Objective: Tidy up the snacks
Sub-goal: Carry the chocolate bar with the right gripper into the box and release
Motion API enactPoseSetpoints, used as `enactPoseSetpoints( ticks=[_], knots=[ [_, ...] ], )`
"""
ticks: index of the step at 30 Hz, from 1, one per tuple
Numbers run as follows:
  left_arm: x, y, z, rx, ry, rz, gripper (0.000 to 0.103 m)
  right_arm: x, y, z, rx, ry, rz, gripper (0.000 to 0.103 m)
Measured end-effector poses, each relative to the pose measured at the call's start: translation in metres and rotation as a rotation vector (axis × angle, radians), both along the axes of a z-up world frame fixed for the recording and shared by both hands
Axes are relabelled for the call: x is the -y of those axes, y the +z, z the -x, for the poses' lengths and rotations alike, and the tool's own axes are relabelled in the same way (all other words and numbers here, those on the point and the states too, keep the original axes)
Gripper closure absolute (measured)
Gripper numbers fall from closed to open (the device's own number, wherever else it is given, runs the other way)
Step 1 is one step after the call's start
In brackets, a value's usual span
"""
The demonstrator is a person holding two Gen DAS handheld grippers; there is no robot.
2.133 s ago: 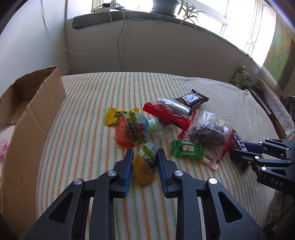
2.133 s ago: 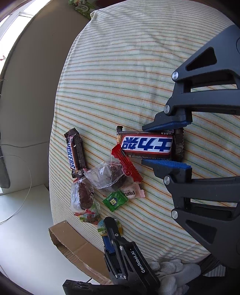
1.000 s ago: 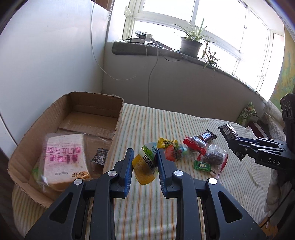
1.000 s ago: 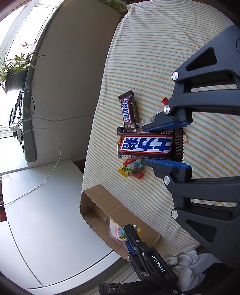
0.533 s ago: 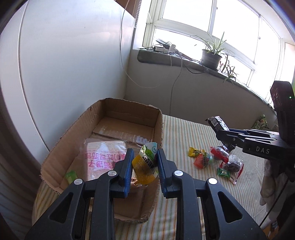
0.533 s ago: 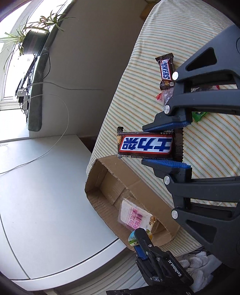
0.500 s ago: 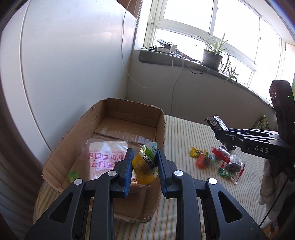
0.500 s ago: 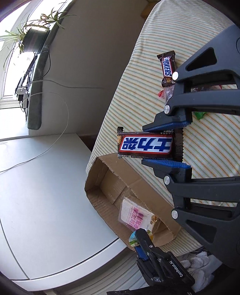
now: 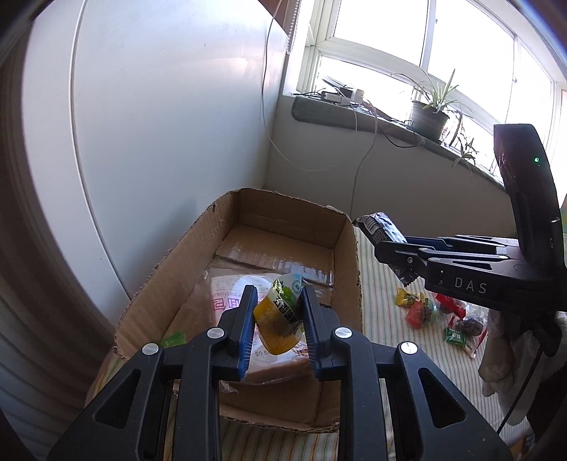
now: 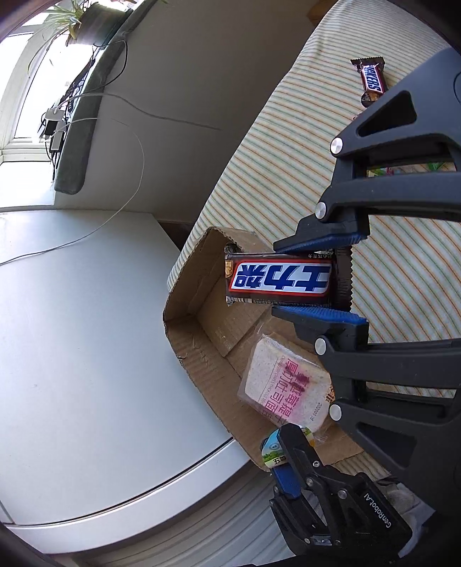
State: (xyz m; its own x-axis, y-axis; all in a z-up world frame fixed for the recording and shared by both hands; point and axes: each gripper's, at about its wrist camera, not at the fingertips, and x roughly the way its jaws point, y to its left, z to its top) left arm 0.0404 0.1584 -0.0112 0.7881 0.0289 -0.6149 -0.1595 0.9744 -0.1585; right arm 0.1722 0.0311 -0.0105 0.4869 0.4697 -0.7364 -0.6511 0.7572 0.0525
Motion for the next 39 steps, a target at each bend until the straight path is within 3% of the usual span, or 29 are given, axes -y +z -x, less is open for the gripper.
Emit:
enactPoseSetpoints(
  ticks=[15, 26, 30, 33, 34, 36, 39],
  knots=[
    [-0.013, -0.004, -0.002, -0.008, 0.013, -0.002, 0.079, -0.043, -0.015, -0.012, -0.032, 0.06, 0.022, 0.073],
    [-0.014, -0.002, 0.0, 0.001, 0.021, -0.02, 0.074, -0.048, -0.017, -0.011, -0.022, 0.074, 0.026, 0.072],
    [-0.015, 0.0, 0.001, 0.004, 0.024, -0.026, 0.073, -0.046, -0.012, -0.009, 0.0, 0.067, 0.02, 0.049],
    [-0.016, 0.001, 0.004, 0.011, 0.043, -0.033, 0.049, -0.042, -0.007, -0.007, 0.028, 0.054, 0.023, 0.03],
    [-0.017, 0.001, 0.005, 0.014, 0.044, -0.033, 0.049, -0.041, -0.006, -0.006, 0.037, 0.048, 0.025, 0.023],
    [-0.016, 0.002, 0.006, 0.013, 0.048, -0.039, 0.046, -0.038, -0.003, -0.005, 0.047, 0.04, 0.025, 0.02],
    [-0.015, 0.003, 0.009, 0.014, 0.056, -0.045, 0.034, -0.034, 0.001, -0.005, 0.058, 0.024, 0.032, 0.02]
  ],
)
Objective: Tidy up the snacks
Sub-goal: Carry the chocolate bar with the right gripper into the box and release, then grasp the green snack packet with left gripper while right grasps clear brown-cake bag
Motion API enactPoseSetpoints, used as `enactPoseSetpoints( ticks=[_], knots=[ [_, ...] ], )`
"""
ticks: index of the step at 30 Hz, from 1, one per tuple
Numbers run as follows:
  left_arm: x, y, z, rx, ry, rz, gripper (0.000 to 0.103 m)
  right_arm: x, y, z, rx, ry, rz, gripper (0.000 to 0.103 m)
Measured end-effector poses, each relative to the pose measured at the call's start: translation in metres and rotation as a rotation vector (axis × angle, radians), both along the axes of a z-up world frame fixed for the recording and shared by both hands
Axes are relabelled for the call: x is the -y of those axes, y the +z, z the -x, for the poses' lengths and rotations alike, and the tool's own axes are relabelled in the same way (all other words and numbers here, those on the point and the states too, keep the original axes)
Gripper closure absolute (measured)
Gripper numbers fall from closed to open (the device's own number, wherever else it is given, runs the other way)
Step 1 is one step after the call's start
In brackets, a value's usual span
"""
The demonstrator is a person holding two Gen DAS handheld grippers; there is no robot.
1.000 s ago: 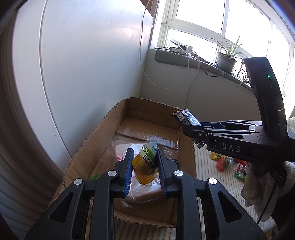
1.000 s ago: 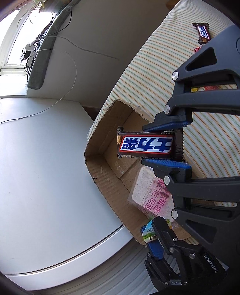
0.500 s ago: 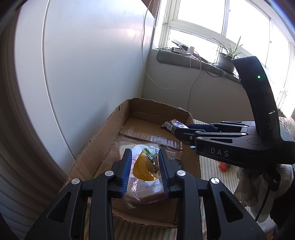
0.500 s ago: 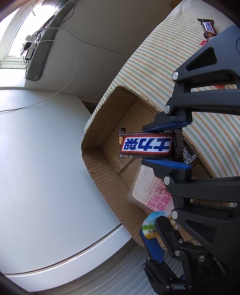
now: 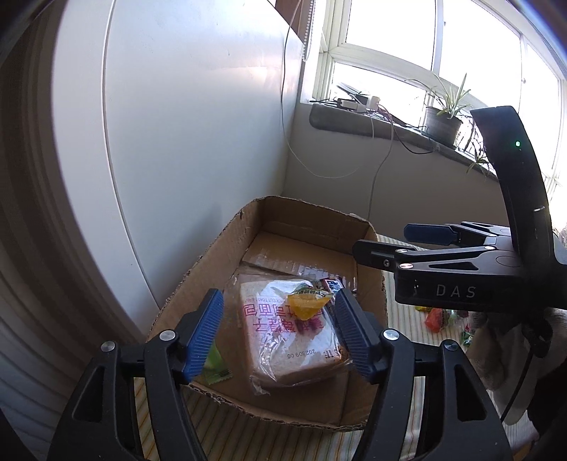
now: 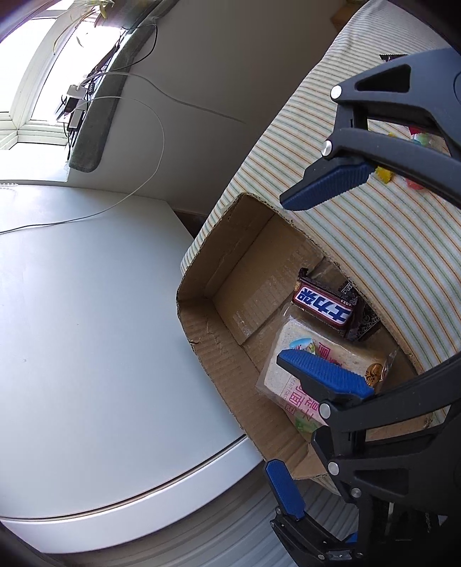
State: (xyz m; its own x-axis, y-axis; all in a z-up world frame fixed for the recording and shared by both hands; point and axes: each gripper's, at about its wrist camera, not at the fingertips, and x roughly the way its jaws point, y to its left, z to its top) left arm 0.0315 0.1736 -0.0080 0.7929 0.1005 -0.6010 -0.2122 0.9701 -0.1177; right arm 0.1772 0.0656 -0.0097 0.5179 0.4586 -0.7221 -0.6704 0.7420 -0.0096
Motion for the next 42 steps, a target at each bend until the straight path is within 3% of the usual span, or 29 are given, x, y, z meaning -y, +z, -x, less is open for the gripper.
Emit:
enactPoseSetpoints(
  ticks=[9, 26, 35, 42],
  knots=[
    [0.009, 0.009, 0.01, 0.007, 0.012, -0.014, 0.023, 0.019, 0.012, 0.01, 0.018, -0.027, -0.006, 0.02],
    [0.047, 0.018, 0.021, 0.035, -0.043, -0.016, 0.021, 0.1, 0.031, 0.036, 0.05, -0.092, -0.056, 0.02],
    [0.083, 0.013, 0.012, 0.041, -0.135, 0.01, 0.023, 0.176, 0.028, 0.047, 0.043, -0.171, -0.084, 0.02],
    [0.118, -0.003, -0.003, -0.007, -0.223, 0.029, 0.035, 0.224, 0.01, 0.048, 0.013, -0.226, -0.042, 0.02]
  ],
)
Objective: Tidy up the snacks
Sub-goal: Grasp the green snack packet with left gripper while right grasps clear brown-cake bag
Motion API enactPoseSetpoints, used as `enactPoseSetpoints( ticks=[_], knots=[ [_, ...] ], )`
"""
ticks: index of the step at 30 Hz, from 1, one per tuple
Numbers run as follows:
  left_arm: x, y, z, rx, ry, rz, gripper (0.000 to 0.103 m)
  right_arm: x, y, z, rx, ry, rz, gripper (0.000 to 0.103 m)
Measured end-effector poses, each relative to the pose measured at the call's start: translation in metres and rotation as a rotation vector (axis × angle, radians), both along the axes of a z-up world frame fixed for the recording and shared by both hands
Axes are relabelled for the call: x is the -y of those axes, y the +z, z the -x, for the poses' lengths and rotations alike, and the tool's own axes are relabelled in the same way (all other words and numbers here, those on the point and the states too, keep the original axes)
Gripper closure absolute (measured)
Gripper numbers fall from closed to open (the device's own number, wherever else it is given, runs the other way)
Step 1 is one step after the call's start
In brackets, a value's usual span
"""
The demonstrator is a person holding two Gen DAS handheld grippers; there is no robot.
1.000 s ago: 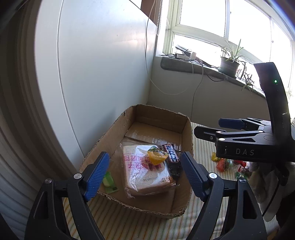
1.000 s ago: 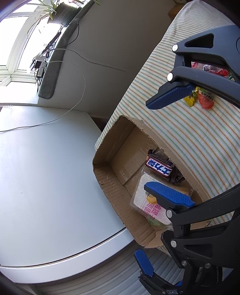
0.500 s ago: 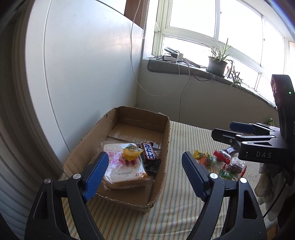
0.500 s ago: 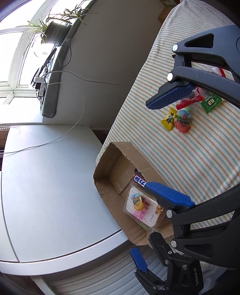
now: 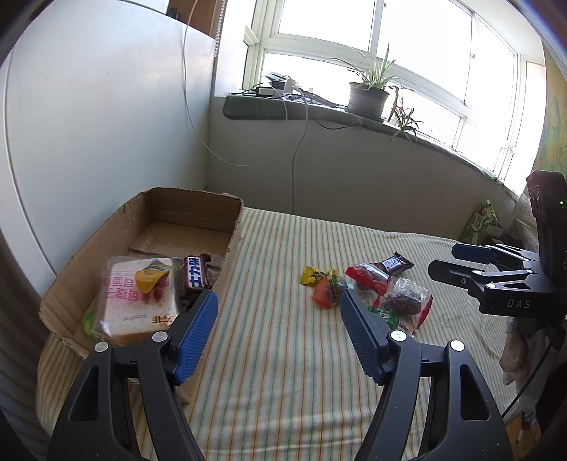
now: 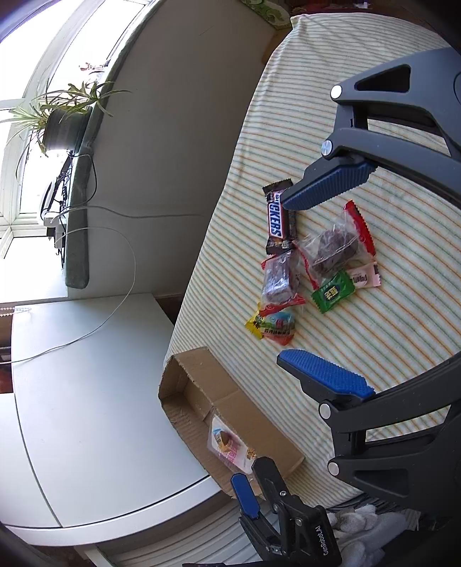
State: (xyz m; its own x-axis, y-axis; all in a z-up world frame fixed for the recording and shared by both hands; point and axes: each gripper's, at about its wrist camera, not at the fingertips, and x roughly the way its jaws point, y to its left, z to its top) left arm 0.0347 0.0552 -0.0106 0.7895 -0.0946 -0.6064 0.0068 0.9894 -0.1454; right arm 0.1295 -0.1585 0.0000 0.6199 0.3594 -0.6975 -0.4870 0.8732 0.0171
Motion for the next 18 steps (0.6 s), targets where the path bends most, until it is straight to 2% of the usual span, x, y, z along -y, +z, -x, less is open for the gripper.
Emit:
enactPoseSetpoints(
  ticks=[3, 5, 7, 9, 13, 16, 18],
  knots=[
    [0.015, -0.006, -0.005, -0.018, -0.038, 0.009, 0.044, 0.014, -0.011, -0.002, -0.023, -0.009, 0.021, 0.021],
    [0.024, -0.011, -0.009, -0.034, -0.065, 0.019, 0.05, 0.02, -0.019, -0.003, -0.045, 0.001, 0.029, 0.035],
    [0.033, -0.016, -0.011, -0.052, -0.092, 0.038, 0.058, 0.023, -0.027, -0.005, -0.071, 0.018, 0.041, 0.043],
    [0.042, -0.021, -0.015, -0.074, -0.116, 0.051, 0.063, 0.026, -0.034, -0.007, -0.087, 0.033, 0.051, 0.045],
    [0.059, -0.031, -0.024, -0.11, -0.155, 0.062, 0.063, 0.024, -0.046, -0.012, -0.103, 0.06, 0.071, 0.046],
    [0.071, -0.038, -0.032, -0.136, -0.182, 0.07, 0.063, 0.021, -0.054, -0.02, -0.119, 0.079, 0.087, 0.051],
    [0.078, -0.043, -0.037, -0.154, -0.2, 0.072, 0.063, 0.018, -0.059, -0.024, -0.123, 0.093, 0.101, 0.051]
  ],
)
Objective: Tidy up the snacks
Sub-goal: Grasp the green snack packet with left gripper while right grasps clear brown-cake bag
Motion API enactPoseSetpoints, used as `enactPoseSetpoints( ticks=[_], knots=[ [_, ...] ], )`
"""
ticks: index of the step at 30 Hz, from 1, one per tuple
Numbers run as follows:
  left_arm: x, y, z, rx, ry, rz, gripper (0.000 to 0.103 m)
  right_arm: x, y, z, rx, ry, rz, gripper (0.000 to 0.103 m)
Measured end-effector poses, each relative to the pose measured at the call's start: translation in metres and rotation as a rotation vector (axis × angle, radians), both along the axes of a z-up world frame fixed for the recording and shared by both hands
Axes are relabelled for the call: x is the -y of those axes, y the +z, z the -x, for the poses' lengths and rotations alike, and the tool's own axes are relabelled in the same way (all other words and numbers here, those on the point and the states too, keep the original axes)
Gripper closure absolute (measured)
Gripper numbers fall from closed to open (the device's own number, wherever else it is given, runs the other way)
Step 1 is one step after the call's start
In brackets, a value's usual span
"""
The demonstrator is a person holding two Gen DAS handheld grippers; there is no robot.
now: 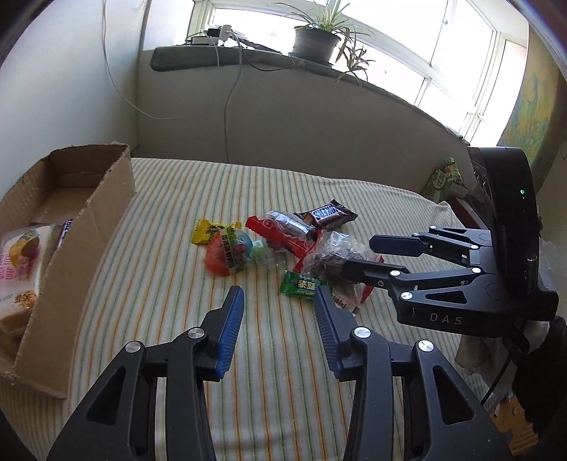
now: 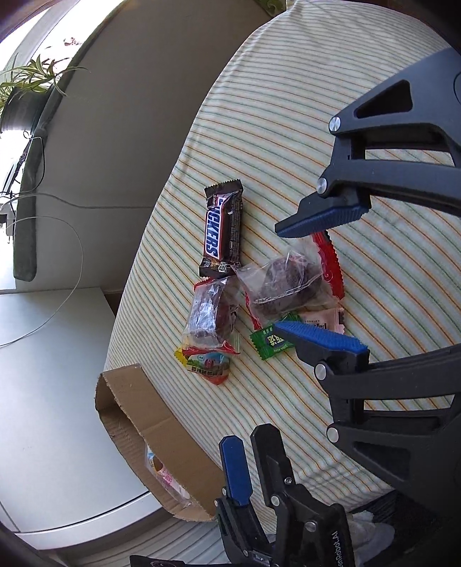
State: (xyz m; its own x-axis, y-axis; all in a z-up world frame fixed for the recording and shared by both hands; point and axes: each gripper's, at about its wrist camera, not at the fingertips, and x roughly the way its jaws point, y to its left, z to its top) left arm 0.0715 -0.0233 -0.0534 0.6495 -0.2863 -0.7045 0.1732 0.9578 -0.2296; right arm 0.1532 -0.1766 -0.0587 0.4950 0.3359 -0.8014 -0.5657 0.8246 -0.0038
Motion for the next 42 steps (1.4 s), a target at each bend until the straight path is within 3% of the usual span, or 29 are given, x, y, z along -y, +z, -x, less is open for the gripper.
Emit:
enactPoseSetpoints(
  ticks=[19, 37, 38, 41, 42],
  knots=[
    [0.034, -0.033, -0.034, -0.111, -0.055, -0.012, 0.066, 0.006, -0.016, -0.021, -0.035, 0.064, -0.009, 0.052],
    [0.064, -0.039, -0.053, -0.078, -0.072, -0.167, 0.066, 0.036, -0.015, -0.026, -0.052, -0.014, -0.04, 0.053],
    [0.065, -0.039, -0.053, -0.073, -0.07, -0.181, 0.067, 0.037, -0.015, -0.027, -0.053, -0.017, -0.038, 0.053],
    [0.061, -0.039, -0.053, -0.066, -0.052, -0.178, 0.086, 0.037, -0.015, -0.027, -0.047, -0.019, -0.046, 0.057],
    [0.06, -0.039, -0.055, -0.067, -0.048, -0.169, 0.093, 0.037, -0.014, -0.027, -0.046, -0.021, -0.048, 0.064]
  ],
)
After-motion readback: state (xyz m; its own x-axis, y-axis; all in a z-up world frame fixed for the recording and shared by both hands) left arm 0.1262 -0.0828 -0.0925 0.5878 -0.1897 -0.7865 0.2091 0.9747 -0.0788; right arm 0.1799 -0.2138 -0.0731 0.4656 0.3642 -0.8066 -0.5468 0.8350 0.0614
